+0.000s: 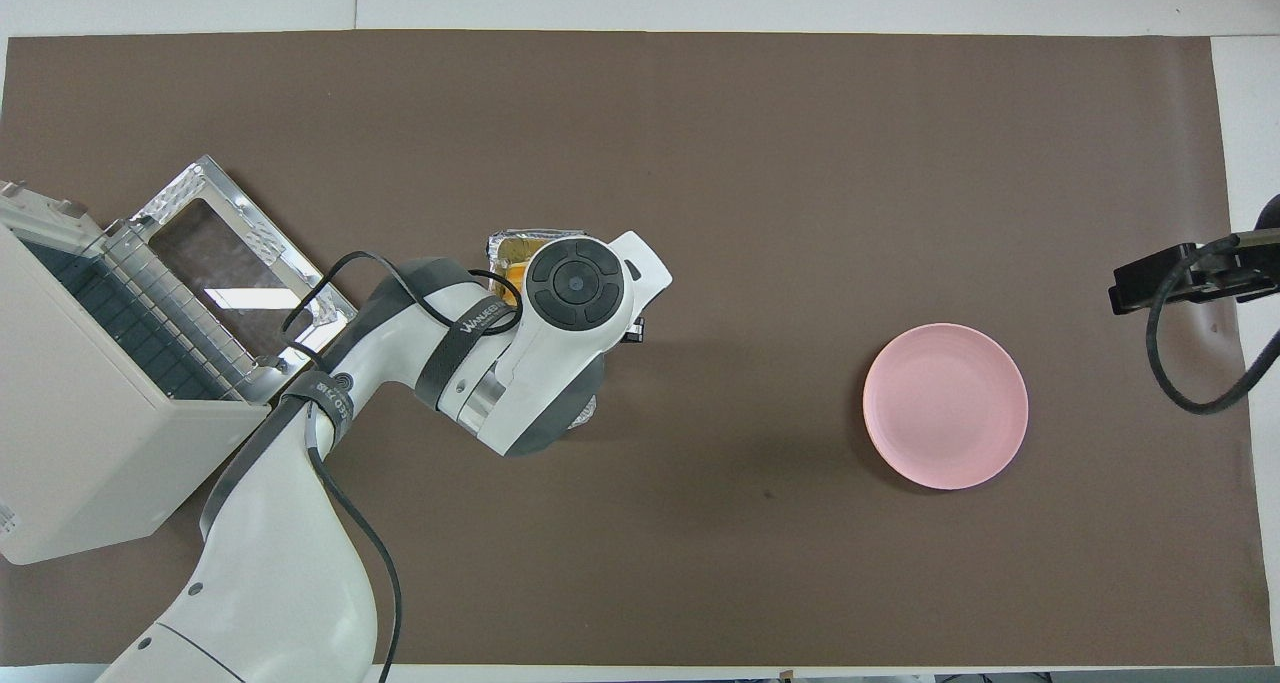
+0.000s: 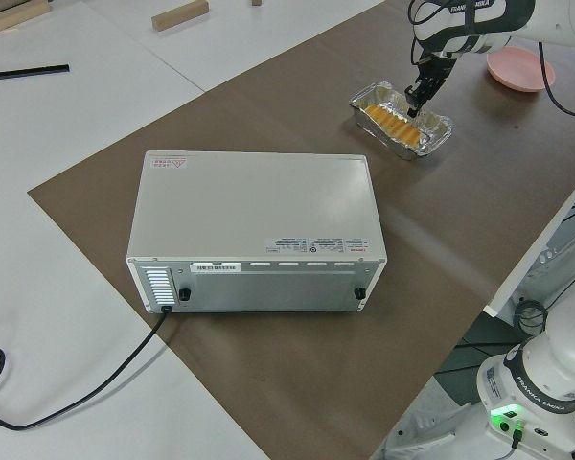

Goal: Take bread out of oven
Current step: 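Lower the foil tray onto the table with the left gripper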

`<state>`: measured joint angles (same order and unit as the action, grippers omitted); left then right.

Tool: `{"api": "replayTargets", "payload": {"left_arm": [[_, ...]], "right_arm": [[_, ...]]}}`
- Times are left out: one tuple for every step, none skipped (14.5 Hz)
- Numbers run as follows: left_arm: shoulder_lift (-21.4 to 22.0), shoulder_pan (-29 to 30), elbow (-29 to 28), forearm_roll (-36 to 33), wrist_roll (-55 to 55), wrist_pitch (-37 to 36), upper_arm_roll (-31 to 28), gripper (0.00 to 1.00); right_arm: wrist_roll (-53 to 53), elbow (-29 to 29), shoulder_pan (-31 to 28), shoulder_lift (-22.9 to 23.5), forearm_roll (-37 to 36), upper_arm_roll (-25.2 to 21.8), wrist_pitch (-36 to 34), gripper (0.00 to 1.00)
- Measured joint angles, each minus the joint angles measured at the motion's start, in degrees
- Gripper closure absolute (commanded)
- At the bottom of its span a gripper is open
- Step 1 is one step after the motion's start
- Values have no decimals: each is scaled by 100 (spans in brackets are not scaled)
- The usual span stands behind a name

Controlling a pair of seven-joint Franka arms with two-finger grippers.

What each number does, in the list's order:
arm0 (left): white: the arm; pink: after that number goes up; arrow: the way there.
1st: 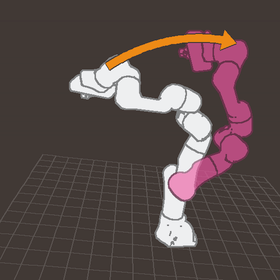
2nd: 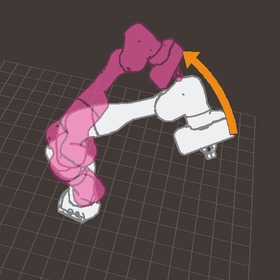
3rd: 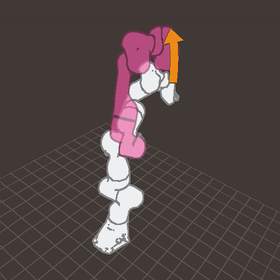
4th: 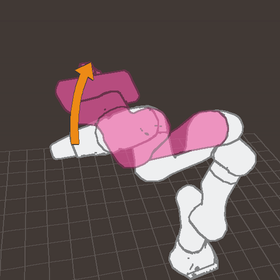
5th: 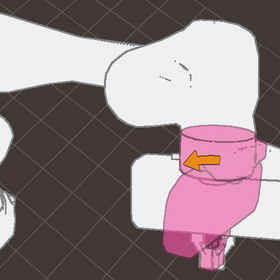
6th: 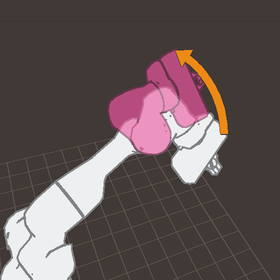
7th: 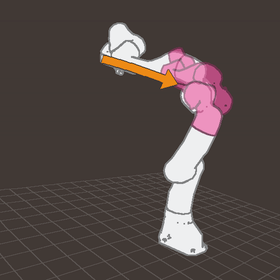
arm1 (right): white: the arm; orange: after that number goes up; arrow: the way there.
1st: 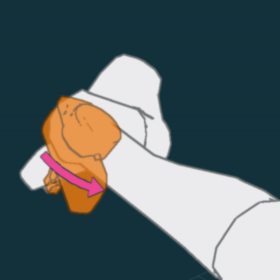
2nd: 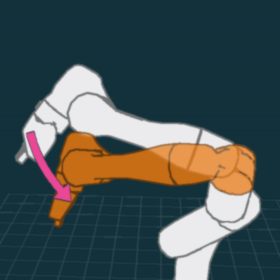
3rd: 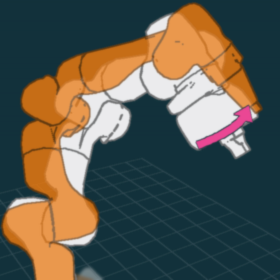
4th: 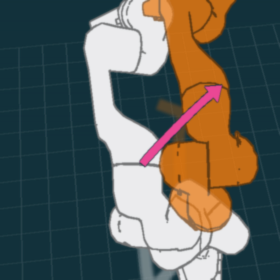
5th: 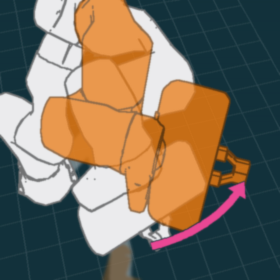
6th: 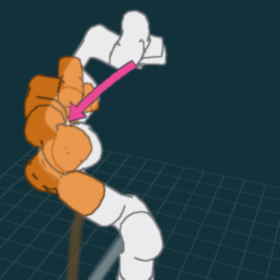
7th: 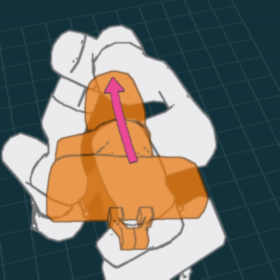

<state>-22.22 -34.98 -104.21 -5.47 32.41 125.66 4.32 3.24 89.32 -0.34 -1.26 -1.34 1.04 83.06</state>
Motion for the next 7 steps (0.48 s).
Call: {"api": "replayTargets", "payload": {"left_arm": [[1, 0, 18, 3, 22, 0, -1, 0], [7, 3, 52, 8, 50, -1, -6, 0], [44, 16, 99, 13, 77, -4, -29, 0], [127, 49, 152, 17, 101, -39, -73, 0], [275, 159, 205, 17, 114, -154, -105, 0], [478, 341, 249, 18, 114, -359, -127, 0], [718, 562, 274, 18, 103, -631, -143, 0]], "right_arm": [[0, 0, 3, 0, 0, 10, 0, 0], [0, 0, 7, 0, 1, 24, 0, 0], [-3, 4, 12, 0, 1, 43, 8, 0], [-26, 19, 24, 0, 5, 66, 30, 0], [-99, 63, 78, -1, 10, 90, 97, 0], [-257, 139, 189, 1, 12, 105, 210, 0], [-483, 242, 338, 2, 13, 120, 369, 0]]}}
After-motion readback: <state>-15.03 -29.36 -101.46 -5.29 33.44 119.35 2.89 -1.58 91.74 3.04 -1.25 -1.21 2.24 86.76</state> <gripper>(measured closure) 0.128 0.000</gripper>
